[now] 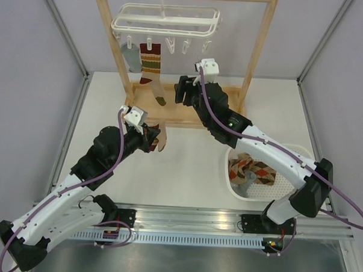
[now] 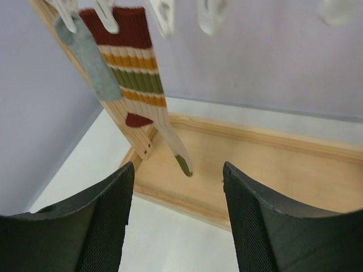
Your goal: Remove the socks clipped to the hanger
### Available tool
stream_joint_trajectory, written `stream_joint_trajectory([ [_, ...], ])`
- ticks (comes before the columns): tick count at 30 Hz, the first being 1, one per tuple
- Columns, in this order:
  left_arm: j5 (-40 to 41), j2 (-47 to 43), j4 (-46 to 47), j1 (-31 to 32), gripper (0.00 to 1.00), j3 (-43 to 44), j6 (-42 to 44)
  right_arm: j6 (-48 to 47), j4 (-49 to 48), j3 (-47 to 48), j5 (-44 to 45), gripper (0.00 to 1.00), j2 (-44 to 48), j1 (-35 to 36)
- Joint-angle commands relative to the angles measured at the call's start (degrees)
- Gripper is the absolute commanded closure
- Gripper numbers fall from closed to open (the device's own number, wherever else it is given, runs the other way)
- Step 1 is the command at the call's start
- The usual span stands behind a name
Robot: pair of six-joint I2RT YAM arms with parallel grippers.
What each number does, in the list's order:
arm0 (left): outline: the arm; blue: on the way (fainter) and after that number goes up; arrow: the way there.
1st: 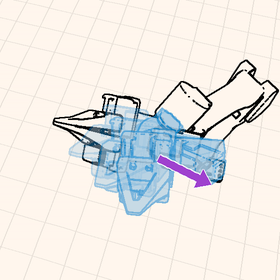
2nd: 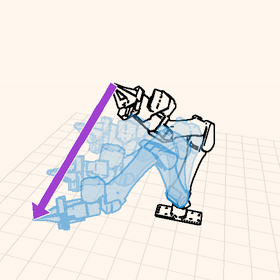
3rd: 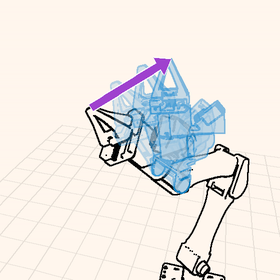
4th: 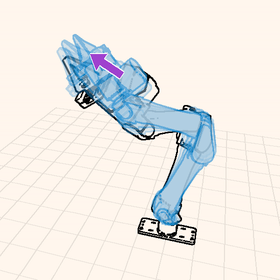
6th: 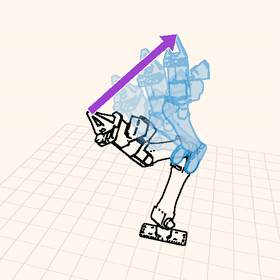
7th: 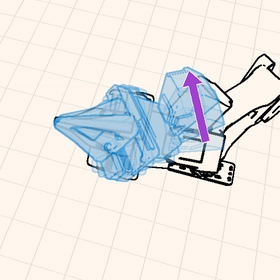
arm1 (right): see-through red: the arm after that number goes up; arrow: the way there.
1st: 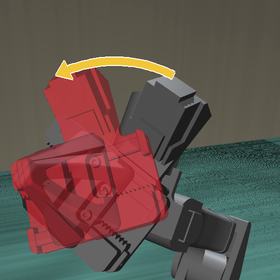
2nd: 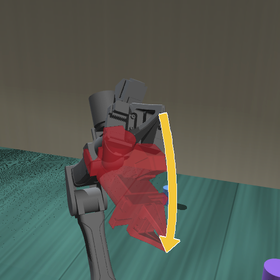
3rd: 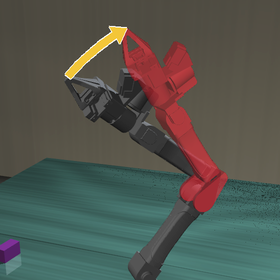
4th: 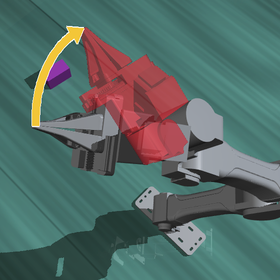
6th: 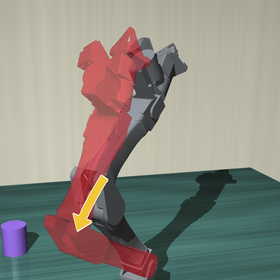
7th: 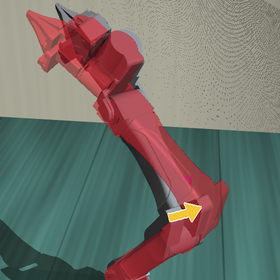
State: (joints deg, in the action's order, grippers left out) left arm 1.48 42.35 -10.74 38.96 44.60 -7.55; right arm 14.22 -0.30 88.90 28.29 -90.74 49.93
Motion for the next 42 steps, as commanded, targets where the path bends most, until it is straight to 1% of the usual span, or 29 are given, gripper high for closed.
stream_joint_trajectory([
  [1, 1.7, -0.3, 0.4, -0.3, 0.98, -0.1, -0.1, 2.9, -1.6, -8.5, 2.6, 0.31, 5.9, -0.4],
  [2, 1.9, -0.2, 0.3, -0.3, 0.98, -0.1, -0.1, 5.4, -1.6, -13.5, 2.1, 0.32, 7.1, -1.7],
  [4, 2.5, -0.4, 0.2, -0.3, 0.98, -0.2, 0.1, 9.0, -2.3, -18.7, -0.6, 0.32, 11.0, -3.9],
  [5, 2.7, -0.5, 0.1, -0.3, 0.98, -0.2, 0.2, 10.3, -2.8, -23.9, -1.1, 0.31, 12.4, -6.0],
  [7, 3.2, -0.7, 0.0, -0.3, 0.98, -0.5, 0.2, 13.1, -4.0, -28.6, -1.9, 0.32, 15.3, -7.8],
  [8, 3.3, -0.8, 0.0, -0.3, 0.98, -0.6, 0.2, 13.9, -4.1, -32.4, -2.0, 0.32, 18.4, -9.5],
  [11, 2.5, -0.4, 0.0, -0.3, 0.98, -0.7, 0.6, 15.6, -3.7, -38.4, -2.0, 0.31, 24.8, -12.4],
  [12, 0.3, -0.2, 0.1, -0.2, 0.98, -0.7, 1.0, 16.4, -3.2, -39.7, -1.9, 0.31, 26.3, -13.1],
  [13, -0.7, 0.2, 0.1, -0.2, 0.98, -0.5, 1.1, 16.5, -2.1, -40.6, -1.8, 0.31, 29.2, -13.8],
  [15, -2.7, 1.5, 0.1, 0.0, 0.98, -0.2, 1.8, 16.9, -0.9, -43.3, -1.1, 0.31, 31.9, -15.6],
  [17, -3.8, 3.1, 0.2, 0.9, 0.98, 0.1, 2.6, 17.2, 0.2, -45.5, -0.5, 0.30, 35.7, -17.1],
  [19, -5.6, 4.2, 0.3, 3.2, 0.98, 0.3, 3.3, 17.6, 2.6, -47.1, 0.4, 0.29, 38.9, -19.2],
  [20, -5.5, 5.5, 0.3, 4.3, 0.98, 0.7, 3.9, 17.5, 3.1, -47.2, 0.4, 0.29, 39.6, -20.2],
  [21, -5.2, 6.4, 0.3, 6.6, 0.98, 0.8, 4.1, 17.2, 3.7, -47.2, 0.0, 0.28, 40.2, -21.3],
  [23, -4.4, 8.2, 0.3, 8.8, 0.98, 2.1, 3.8, 16.9, 6.0, -46.5, -1.1, 0.28, 41.0, -25.0],
  [26, -4.7, 12.7, 2.6, 11.7, 0.98, 4.0, 2.2, 16.9, 7.3, -45.8, -4.9, 0.28, 41.6, -30.0],
  [27, -4.4, 15.1, 3.4, 13.8, 0.97, 4.5, 2.0, 17.0, 7.8, -45.5, -7.4, 0.28, 41.8, -31.4],
  [29, -3.9, 18.5, 6.7, 16.3, 0.98, 7.1, 2.0, 16.9, 8.3, -44.8, -9.4, 0.28, 42.1, -35.4],
  [30, -3.8, 20.2, 7.6, 19.0, 0.98, 8.3, 2.2, 16.8, 9.1, -44.4, -10.2, 0.28, 42.4, -36.7],
  [31, -4.0, 24.5, 8.8, 20.4, 0.98, 11.6, 2.5, 16.6, 9.5, -43.7, -11.9, 0.28, 42.7, -39.7],
  [33, -4.7, 29.1, 9.6, 24.6, 0.98, 15.6, 2.9, 15.9, 10.5, -43.2, -13.9, 0.28, 43.4, -42.8],
  [34, -4.8, 33.2, 9.8, 26.2, 0.98, 20.1, 3.7, 15.8, 10.8, -42.7, -16.1, 0.27, 43.8, -46.1],
  [36, -5.3, 37.7, 10.5, 29.1, 0.98, 25.0, 4.4, 15.6, 11.6, -42.1, -18.7, 0.27, 44.6, -49.5],
  [37, -6.0, 41.9, 10.5, 29.8, 0.98, 29.4, 4.4, 15.7, 11.8, -41.6, -19.8, 0.28, 44.8, -53.1],
  [39, -8.5, 45.6, 12.7, 30.6, 0.98, 33.8, 3.4, 15.7, 12.7, -41.2, -22.9, 0.27, 45.5, -56.0],
  [40, -9.4, 47.7, 13.1, 30.7, 0.98, 37.5, 2.5, 15.7, 13.0, -40.7, -23.6, 0.27, 45.6, -58.5],
  [42, -11.6, 52.6, 14.9, 31.5, 0.98, 40.8, 1.8, 15.3, 14.0, -40.2, -25.7, 0.27, 46.4, -60.8],
])
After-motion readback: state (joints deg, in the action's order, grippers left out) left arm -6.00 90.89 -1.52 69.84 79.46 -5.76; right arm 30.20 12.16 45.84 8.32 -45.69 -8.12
